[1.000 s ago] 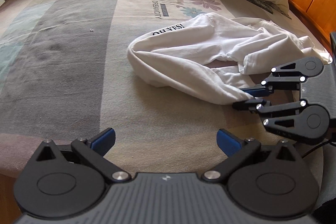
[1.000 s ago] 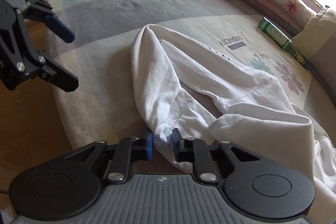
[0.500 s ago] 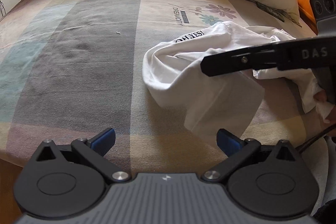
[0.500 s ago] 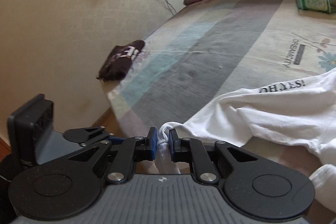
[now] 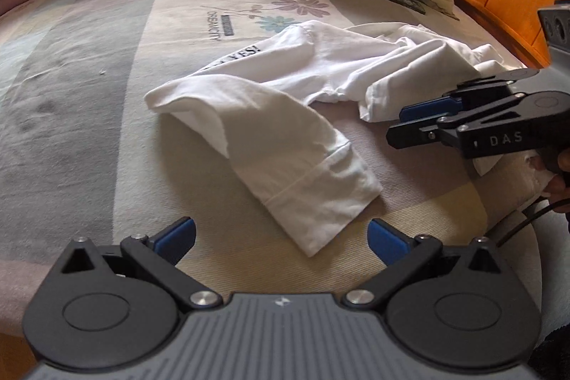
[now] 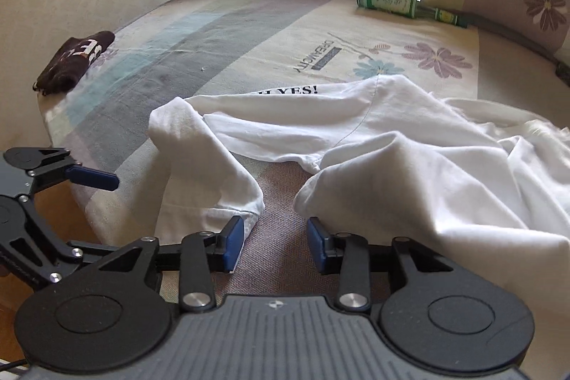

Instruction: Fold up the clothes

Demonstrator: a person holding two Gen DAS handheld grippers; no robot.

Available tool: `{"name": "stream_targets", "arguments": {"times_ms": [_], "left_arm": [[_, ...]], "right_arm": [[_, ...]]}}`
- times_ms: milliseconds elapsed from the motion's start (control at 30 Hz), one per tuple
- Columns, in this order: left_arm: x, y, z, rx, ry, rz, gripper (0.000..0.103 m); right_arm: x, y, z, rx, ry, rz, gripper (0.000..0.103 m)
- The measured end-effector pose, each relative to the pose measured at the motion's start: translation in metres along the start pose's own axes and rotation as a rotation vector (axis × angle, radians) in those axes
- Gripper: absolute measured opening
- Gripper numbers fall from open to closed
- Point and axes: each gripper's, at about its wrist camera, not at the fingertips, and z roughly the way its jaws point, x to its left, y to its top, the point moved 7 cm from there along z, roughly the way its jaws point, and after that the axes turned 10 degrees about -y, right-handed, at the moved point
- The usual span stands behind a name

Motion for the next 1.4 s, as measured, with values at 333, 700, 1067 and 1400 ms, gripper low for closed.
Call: {"name": "stream_targets", "arguments": {"times_ms": [333, 700, 1067, 1400], "left_arm": [[0.018, -0.005, 0.017, -0.147, -0.277, -0.349, 0.100], [0.035, -0.006, 0.022, -0.245, -0.579, -0.542, 0.100], [0.036, -0.001, 0.043, -0.222, -0.644, -0.629, 0.059], [0.041, -0.008, 0.055, -0.281, -0.639, -0.722, 0.042]], "right_arm": [[-0.010, -0.009, -0.032, -0.067, 0.002, 0.074, 0.053], [-0.023, -0.015, -0.042, -0.089, 0.006, 0.153, 0.059], [-0.024, -0.018, -0.047, -0.103, 0.016, 0.177, 0.059], [-0.019, -0.023, -0.052, -0.113, 0.017, 0.171, 0.062]]}}
